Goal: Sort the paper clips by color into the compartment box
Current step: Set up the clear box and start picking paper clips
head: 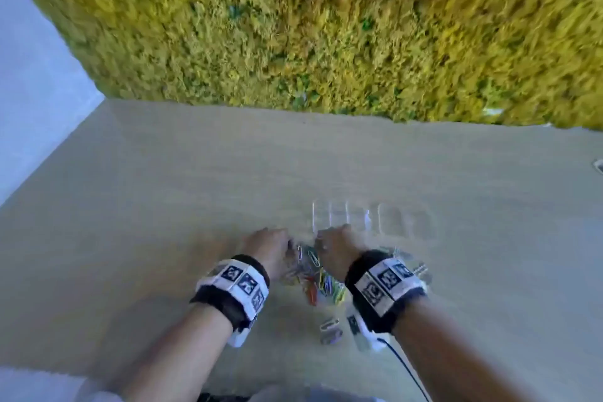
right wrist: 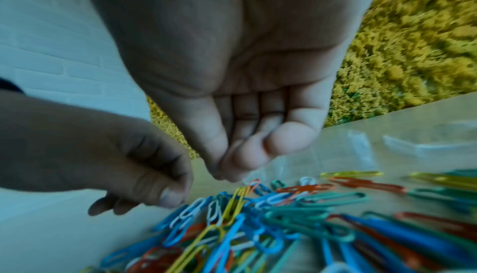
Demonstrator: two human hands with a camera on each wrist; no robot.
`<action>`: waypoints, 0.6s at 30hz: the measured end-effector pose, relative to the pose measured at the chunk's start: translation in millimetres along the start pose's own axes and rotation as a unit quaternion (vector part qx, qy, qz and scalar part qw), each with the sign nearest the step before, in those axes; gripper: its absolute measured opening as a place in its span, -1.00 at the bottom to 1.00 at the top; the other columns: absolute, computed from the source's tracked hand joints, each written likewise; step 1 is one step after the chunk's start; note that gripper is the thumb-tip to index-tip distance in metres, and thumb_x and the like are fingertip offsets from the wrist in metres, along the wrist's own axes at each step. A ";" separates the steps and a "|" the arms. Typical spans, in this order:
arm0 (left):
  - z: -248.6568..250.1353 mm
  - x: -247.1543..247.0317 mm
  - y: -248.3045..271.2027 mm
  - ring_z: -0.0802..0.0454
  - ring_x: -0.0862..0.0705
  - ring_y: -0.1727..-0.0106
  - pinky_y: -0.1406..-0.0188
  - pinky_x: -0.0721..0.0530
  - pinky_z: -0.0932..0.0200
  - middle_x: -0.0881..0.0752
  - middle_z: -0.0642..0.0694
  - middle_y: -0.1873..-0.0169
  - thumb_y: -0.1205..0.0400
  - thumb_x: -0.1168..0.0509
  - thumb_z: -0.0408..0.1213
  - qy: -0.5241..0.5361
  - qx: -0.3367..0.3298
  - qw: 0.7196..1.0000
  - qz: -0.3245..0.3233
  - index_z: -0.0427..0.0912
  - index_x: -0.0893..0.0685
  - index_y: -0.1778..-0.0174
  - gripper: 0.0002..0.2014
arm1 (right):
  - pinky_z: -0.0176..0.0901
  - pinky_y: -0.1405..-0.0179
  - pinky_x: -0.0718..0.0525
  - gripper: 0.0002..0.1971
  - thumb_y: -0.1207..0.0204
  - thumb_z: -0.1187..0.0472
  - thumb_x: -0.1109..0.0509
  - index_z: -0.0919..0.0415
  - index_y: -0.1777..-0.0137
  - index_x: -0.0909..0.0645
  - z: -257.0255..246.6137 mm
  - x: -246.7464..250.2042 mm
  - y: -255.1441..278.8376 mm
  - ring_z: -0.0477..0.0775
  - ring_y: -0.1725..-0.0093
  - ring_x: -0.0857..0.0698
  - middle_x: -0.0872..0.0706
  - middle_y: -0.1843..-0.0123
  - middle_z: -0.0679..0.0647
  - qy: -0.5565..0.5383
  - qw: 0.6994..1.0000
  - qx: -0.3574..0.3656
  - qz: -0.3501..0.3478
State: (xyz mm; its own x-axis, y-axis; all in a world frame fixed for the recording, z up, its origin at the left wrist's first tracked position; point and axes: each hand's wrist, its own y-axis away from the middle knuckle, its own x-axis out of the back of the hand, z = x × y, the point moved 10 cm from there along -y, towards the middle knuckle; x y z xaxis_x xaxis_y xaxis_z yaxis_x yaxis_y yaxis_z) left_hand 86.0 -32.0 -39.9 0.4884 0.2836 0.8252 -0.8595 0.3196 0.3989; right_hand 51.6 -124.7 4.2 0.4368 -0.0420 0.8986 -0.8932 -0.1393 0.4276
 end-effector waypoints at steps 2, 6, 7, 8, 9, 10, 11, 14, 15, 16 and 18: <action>9.0 6.2 0.5 -0.20 -0.69 -0.06 -0.02 -0.64 0.07 -0.75 -0.18 0.02 -0.56 -0.28 -0.12 -0.088 -0.024 0.995 0.031 -0.07 -0.63 0.17 -0.88 | -0.01 0.04 -0.67 -0.69 -0.61 0.27 -0.21 0.44 -0.21 -0.63 -1.0 -4.2 -9.9 0.26 -0.08 -0.75 -0.76 -0.05 0.28 0.008 1.000 -0.021 -0.003; 27.0 12.0 4.0 -0.18 -0.72 0.05 0.04 -0.70 0.02 -0.74 -0.13 0.12 -0.50 -0.37 -0.08 -0.161 -0.044 0.985 0.038 -0.07 -0.59 0.29 -0.83 | -0.02 0.10 -0.67 -0.77 -0.58 0.31 -0.25 0.40 -0.06 -0.69 -9.3 -8.7 -11.1 0.26 0.04 -0.74 -0.74 0.13 0.24 0.022 0.999 -0.022 -0.034; 28.5 14.1 4.4 -0.17 -0.72 0.08 0.06 -0.71 0.01 -0.73 -0.14 0.14 -0.50 -0.36 -0.08 -0.164 -0.041 0.985 0.042 -0.08 -0.58 0.33 -0.81 | -0.02 0.11 -0.67 -0.78 -0.57 0.30 -0.25 0.38 -0.06 -0.69 -7.9 -7.0 -11.4 0.26 0.05 -0.73 -0.72 0.17 0.23 0.007 0.999 -0.023 -0.024; 27.3 14.4 4.7 -0.17 -0.72 0.11 0.08 -0.71 0.02 -0.71 -0.14 0.17 -0.51 -0.34 -0.07 -0.150 -0.027 0.988 0.035 -0.09 -0.56 0.37 -0.78 | -0.03 0.12 -0.66 -0.78 -0.58 0.26 -0.26 0.36 -0.05 -0.69 -7.0 -0.7 -7.4 0.27 0.03 -0.73 -0.72 0.13 0.23 -0.004 1.000 -0.027 -0.009; 27.0 15.6 4.1 -0.16 -0.72 0.14 0.10 -0.72 0.03 -0.69 -0.15 0.23 -0.52 -0.31 -0.06 -0.139 -0.028 0.989 0.044 -0.11 -0.55 0.42 -0.74 | -0.05 0.13 -0.65 -0.78 -0.58 0.21 -0.27 0.33 -0.04 -0.68 -4.9 -0.9 -7.3 0.28 -0.02 -0.74 -0.74 0.05 0.24 -0.019 0.999 -0.031 0.001; 27.3 16.1 4.6 -0.15 -0.72 0.18 0.13 -0.72 0.04 -0.65 -0.14 0.31 -0.52 -0.30 -0.07 -0.134 -0.023 0.990 0.041 -0.13 -0.53 0.46 -0.71 | -0.06 0.15 -0.64 -0.78 -0.58 0.18 -0.29 0.30 -0.02 -0.68 -3.1 0.3 -6.6 0.28 -0.04 -0.75 -0.75 -0.01 0.24 -0.029 0.999 -0.034 0.008; 28.5 16.3 5.8 -0.14 -0.72 0.21 0.15 -0.72 0.05 -0.62 -0.13 0.37 -0.52 -0.29 -0.08 -0.127 -0.026 0.991 0.040 -0.13 -0.52 0.49 -0.70 | -0.07 0.16 -0.64 -0.79 -0.57 0.17 -0.29 0.29 -0.01 -0.68 -3.9 0.3 -5.5 0.27 -0.04 -0.75 -0.75 -0.03 0.23 -0.033 0.999 -0.032 0.007; 26.7 18.5 4.6 -0.14 -0.71 0.19 0.19 -0.68 0.08 -0.63 -0.13 0.34 -0.52 -0.30 -0.12 -0.126 -0.027 0.990 0.049 -0.14 -0.55 0.46 -0.74 | -0.03 0.11 -0.70 -0.79 -0.57 0.22 -0.26 0.31 -0.02 -0.67 -1.5 0.5 -3.2 0.27 -0.04 -0.74 -0.74 -0.04 0.24 -0.043 0.999 -0.029 0.008; 27.3 19.4 5.0 -0.13 -0.71 0.20 0.21 -0.68 0.09 -0.65 -0.13 0.34 -0.52 -0.31 -0.14 -0.123 -0.029 0.991 0.048 -0.16 -0.58 0.44 -0.75 | -0.02 0.10 -0.71 -0.79 -0.57 0.24 -0.24 0.32 -0.02 -0.66 0.7 0.1 -2.9 0.27 -0.03 -0.74 -0.73 -0.04 0.25 -0.049 0.998 -0.031 0.006; 26.5 19.4 4.8 -0.12 -0.71 0.22 0.21 -0.69 0.09 -0.69 -0.12 0.32 -0.50 -0.32 -0.15 -0.116 -0.031 0.992 0.047 -0.18 -0.64 0.41 -0.77 | -0.04 0.12 -0.71 -0.80 -0.57 0.25 -0.24 0.32 -0.01 -0.66 3.1 0.7 -2.8 0.27 -0.02 -0.74 -0.72 -0.04 0.25 -0.055 0.998 -0.035 0.005; 27.1 21.2 5.3 -0.09 -0.72 0.24 0.17 -0.74 0.08 -0.75 -0.11 0.29 -0.48 -0.33 -0.16 -0.106 -0.036 0.993 0.046 -0.16 -0.73 0.34 -0.83 | -0.13 0.22 -0.64 -0.81 -0.57 0.20 -0.22 0.25 0.05 -0.65 10.3 1.6 -2.6 0.23 0.07 -0.71 -0.73 -0.03 0.23 -0.075 0.996 -0.043 0.012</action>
State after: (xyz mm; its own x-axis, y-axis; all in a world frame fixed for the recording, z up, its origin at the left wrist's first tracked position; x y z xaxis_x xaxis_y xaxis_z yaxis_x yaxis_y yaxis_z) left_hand 87.6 -48.7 -9.4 0.3599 0.1204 0.9252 -0.8821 0.3669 0.2954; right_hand 55.8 -134.7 3.5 0.4200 -0.1923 0.8869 -0.9068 -0.0508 0.4184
